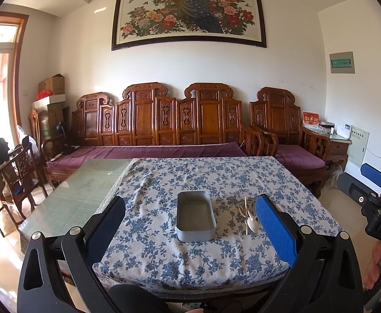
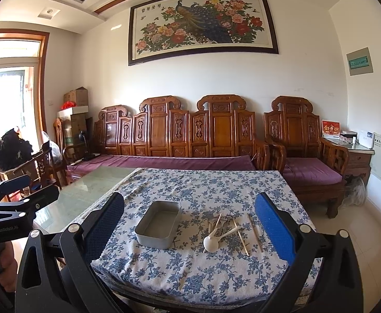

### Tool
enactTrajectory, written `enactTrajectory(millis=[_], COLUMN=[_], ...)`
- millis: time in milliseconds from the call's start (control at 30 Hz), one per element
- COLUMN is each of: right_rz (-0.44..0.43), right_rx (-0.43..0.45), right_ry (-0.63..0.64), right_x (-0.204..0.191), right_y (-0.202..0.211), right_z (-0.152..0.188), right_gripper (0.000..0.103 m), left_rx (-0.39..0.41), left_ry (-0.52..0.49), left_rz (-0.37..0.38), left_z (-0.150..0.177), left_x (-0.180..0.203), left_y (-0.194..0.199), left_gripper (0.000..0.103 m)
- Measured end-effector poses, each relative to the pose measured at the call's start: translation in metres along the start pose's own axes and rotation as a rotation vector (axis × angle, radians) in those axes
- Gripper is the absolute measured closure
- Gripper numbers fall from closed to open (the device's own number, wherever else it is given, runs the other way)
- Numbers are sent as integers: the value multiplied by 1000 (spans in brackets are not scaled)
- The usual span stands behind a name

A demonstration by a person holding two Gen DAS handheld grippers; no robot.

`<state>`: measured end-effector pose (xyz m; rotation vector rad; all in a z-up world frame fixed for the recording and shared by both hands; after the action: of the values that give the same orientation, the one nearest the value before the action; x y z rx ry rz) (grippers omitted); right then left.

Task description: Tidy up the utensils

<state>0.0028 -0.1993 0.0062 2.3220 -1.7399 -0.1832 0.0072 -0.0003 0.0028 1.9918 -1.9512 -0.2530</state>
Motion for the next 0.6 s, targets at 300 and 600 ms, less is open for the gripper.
enactTrajectory(millis=[300, 600], right_rz=[-10, -11], right_rx=[2, 4], right_ry=[-2, 0], right_x=[-2, -4], right_y=[-1, -2], right_z=[0, 0], right_gripper=[2, 2], left_rx=[1, 1], left_ry=[2, 1], left_rz=[1, 2], left_z=[1, 1], left_x=[-1, 0], left_y=[0, 0], left_gripper=[6, 6])
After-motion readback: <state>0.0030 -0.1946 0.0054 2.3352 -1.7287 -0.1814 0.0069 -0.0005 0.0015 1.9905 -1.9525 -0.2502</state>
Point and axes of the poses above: each gripper's, at about its wrist camera, not at the fingertips, and y roughly against the way its jaws point, x to its right, z to its underside, the point moved 1 cm from there along -y, roughly the way its jaws point, and after that the axes turned 8 degrees about y, right-handed, at the moved point
